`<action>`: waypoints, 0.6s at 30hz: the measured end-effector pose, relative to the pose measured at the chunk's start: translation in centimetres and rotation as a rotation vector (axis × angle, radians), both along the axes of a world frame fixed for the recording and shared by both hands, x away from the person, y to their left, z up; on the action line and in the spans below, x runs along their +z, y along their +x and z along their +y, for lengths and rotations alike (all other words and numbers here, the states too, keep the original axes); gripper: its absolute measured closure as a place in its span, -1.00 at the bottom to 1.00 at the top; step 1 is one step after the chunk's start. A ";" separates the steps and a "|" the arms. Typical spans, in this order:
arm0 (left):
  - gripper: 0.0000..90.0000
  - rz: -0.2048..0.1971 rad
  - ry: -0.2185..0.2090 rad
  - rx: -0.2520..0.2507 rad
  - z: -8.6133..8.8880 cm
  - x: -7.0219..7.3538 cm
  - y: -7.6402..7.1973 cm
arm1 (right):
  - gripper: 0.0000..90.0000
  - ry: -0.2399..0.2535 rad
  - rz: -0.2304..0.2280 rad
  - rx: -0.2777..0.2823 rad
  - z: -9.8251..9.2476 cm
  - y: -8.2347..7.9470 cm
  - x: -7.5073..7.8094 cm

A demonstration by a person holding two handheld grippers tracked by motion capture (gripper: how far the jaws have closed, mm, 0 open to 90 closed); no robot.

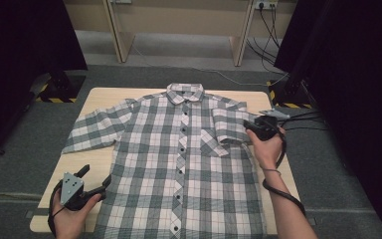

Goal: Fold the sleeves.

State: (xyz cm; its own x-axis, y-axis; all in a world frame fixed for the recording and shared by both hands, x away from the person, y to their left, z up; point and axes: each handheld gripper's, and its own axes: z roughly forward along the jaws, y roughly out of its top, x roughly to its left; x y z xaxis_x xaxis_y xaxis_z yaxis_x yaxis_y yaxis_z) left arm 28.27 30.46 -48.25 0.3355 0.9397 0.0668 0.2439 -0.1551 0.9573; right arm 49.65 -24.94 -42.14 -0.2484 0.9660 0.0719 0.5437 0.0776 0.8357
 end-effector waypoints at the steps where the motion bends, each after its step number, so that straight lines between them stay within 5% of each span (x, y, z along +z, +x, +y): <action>1: -0.61 0.000 0.001 0.000 0.0 0.0 0.0 | 0.14 -0.009 0.013 -0.037 -1.1 0.1 -0.2; 10: -0.61 0.001 0.003 0.000 0.0 0.0 0.0 | 0.02 -0.058 0.138 -0.195 -7.0 0.7 -3.2; 15: -0.61 -0.001 -0.003 0.000 0.0 0.0 0.0 | 0.08 -0.086 0.176 -0.206 -8.1 0.7 -4.7; 18: -0.61 -0.001 0.000 -0.001 0.0 0.0 0.0 | 0.20 -0.100 0.160 -0.194 -8.1 0.6 -4.9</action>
State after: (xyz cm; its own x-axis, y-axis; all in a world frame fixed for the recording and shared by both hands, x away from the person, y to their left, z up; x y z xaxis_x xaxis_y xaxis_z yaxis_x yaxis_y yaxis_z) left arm 28.25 30.46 -48.25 0.3361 0.9394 0.0676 0.2425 -0.1557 0.9576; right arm 50.30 -33.03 -47.02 -0.0513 0.9987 -0.0029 0.6809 0.0371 0.7314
